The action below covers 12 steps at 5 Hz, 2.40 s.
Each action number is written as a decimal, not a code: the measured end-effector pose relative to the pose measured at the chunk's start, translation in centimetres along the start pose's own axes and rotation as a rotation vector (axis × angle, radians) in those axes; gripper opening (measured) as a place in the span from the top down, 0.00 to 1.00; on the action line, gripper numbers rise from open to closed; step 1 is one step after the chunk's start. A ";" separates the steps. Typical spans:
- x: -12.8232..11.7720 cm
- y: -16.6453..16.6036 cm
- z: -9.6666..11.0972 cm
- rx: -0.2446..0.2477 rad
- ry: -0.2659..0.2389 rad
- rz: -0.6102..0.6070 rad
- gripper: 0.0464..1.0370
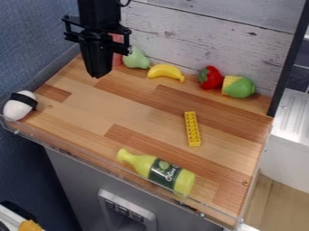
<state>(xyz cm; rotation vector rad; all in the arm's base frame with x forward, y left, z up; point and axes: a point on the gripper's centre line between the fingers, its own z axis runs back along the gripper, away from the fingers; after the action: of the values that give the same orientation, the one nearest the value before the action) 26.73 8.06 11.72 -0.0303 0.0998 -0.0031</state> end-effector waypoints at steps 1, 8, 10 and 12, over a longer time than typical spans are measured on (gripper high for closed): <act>0.5 -1.2 0.0 0.002 0.000 0.111 0.99; 4.2 -15.2 -4.3 0.017 -0.012 0.142 0.98; 4.7 -15.8 -9.8 0.001 -0.006 0.238 0.79; 5.5 -15.6 -11.1 -0.016 0.001 0.380 0.38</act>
<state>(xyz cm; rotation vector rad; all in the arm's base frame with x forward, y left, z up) 31.04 -7.94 0.62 -0.0266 0.1055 0.3776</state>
